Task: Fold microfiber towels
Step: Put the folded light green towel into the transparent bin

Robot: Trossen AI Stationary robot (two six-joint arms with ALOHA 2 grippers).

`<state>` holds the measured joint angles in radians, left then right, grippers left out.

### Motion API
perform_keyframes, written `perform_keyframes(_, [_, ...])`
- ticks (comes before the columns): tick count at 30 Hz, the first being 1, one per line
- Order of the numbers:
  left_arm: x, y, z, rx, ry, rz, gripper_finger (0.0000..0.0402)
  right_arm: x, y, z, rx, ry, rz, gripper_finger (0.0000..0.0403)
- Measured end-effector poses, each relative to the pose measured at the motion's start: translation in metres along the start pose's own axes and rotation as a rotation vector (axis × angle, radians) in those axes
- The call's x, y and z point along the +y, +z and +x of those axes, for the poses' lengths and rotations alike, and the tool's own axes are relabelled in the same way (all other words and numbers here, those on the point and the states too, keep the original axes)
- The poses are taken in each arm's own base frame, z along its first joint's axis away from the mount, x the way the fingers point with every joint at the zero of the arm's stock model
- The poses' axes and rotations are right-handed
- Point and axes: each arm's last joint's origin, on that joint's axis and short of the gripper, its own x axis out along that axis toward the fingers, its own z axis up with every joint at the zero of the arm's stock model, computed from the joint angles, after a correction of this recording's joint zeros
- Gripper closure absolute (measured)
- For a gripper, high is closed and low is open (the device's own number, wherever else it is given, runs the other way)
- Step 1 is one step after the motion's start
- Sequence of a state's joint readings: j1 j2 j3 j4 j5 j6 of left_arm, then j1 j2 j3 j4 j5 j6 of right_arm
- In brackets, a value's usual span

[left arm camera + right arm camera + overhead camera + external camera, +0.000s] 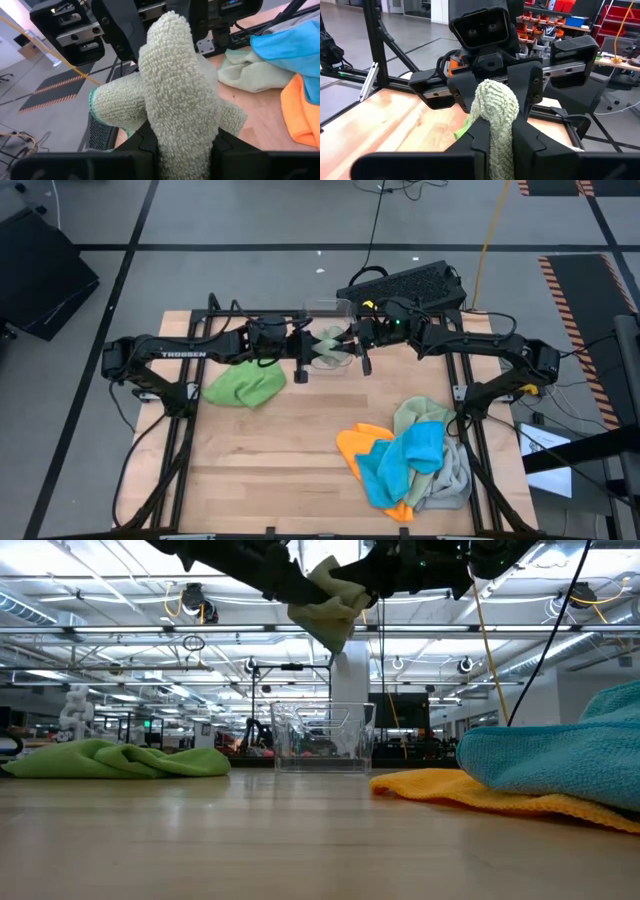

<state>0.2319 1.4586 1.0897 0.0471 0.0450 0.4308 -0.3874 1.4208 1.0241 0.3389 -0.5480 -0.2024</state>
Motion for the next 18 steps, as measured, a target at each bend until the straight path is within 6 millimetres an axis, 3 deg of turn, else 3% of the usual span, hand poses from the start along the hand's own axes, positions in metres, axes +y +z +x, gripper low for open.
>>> perform_keyframes(7, [-0.002, 0.001, 0.000, 0.026, 0.051, -0.076, 0.0309, 0.000, 0.000, -0.001, 0.010, -0.007, 0.013, 0.0367])
perform_keyframes(18, [-0.016, -0.001, 0.000, 0.120, 0.125, -0.163, 0.0148, -0.001, -0.005, -0.002, 0.054, -0.044, 0.059, 0.0366])
